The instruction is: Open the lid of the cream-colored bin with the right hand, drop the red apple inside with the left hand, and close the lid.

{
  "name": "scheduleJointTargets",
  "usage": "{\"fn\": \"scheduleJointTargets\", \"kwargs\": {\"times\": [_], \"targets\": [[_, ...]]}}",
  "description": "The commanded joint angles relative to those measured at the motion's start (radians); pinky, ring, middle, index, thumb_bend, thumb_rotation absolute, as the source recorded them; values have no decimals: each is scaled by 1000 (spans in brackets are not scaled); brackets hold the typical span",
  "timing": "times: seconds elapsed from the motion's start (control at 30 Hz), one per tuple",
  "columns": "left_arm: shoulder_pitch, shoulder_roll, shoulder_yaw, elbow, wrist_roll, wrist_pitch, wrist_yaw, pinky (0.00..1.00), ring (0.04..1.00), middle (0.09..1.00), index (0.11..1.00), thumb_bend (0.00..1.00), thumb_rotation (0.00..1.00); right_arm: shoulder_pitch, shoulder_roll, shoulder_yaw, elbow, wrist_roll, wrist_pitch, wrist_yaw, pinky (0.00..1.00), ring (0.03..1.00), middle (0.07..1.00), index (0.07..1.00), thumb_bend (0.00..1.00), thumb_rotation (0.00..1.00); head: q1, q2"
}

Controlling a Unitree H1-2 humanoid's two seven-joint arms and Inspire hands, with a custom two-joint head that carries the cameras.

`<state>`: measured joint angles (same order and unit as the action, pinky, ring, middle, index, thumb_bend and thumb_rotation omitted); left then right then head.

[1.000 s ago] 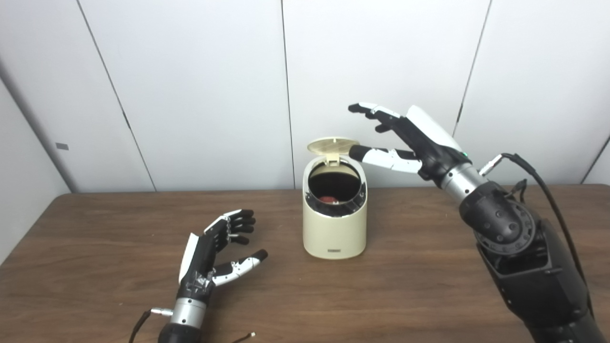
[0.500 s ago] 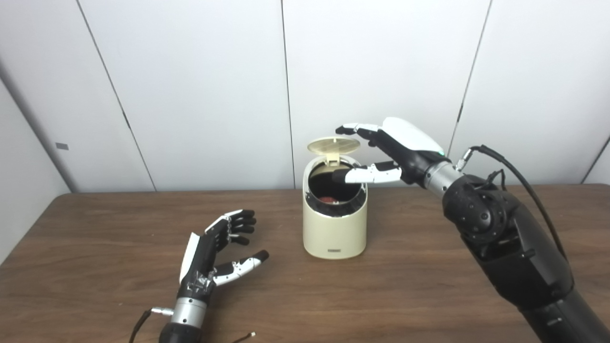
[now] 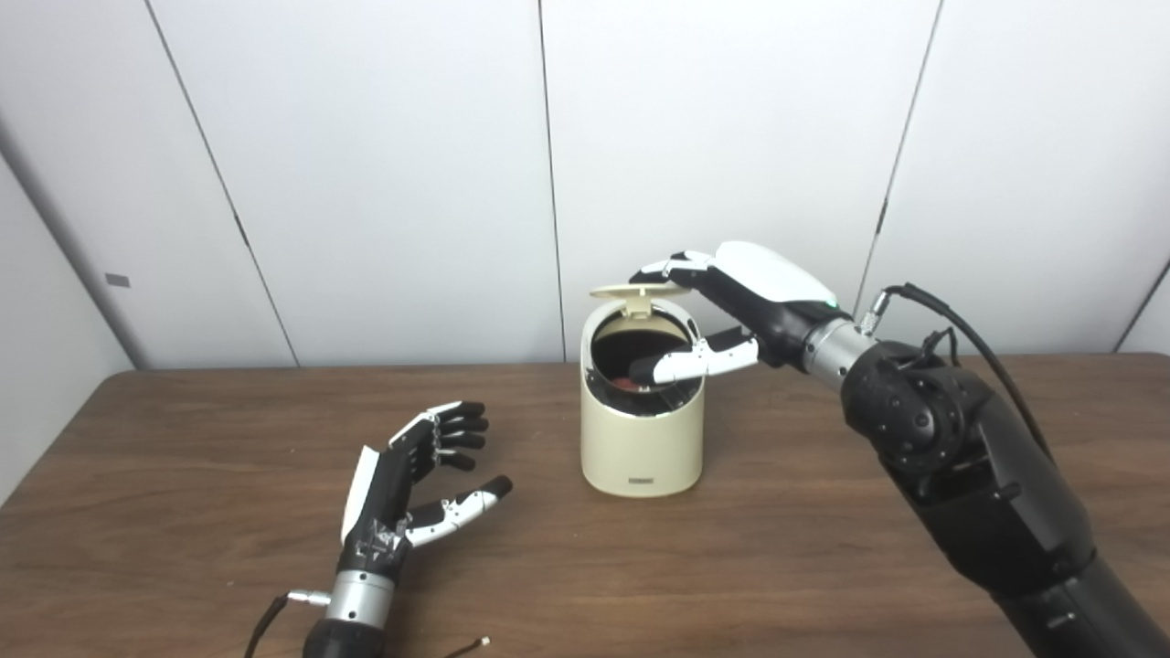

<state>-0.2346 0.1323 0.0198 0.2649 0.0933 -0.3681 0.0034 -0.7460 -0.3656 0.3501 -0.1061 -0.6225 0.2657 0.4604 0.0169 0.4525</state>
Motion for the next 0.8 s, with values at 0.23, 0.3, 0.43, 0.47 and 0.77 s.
{"fn": "scheduleJointTargets", "kwargs": {"times": [0.23,0.3,0.43,0.47,0.77], "targets": [[31,-25,-2,15,6,1,18,569,661,700,734,688,44,-2,-23,-21,-69,3,-73,-11,834,961,838,814,709,738,8,5],[30,-25,-2,17,4,-2,16,567,660,701,732,688,41,5,-24,-21,-83,5,-77,-7,839,966,837,815,709,738,8,5],[28,-24,-3,19,7,-4,16,572,664,701,734,695,64,16,-28,-21,-105,10,-89,-2,843,968,835,814,702,728,9,9],[28,-24,-3,21,6,-6,15,572,665,702,734,695,62,19,-28,-22,-108,11,-91,-1,845,968,833,815,697,728,9,9],[30,-22,-1,9,7,11,14,567,660,697,740,700,69,38,-30,-27,-115,6,-132,-9,834,954,816,805,680,715,11,23]]}}
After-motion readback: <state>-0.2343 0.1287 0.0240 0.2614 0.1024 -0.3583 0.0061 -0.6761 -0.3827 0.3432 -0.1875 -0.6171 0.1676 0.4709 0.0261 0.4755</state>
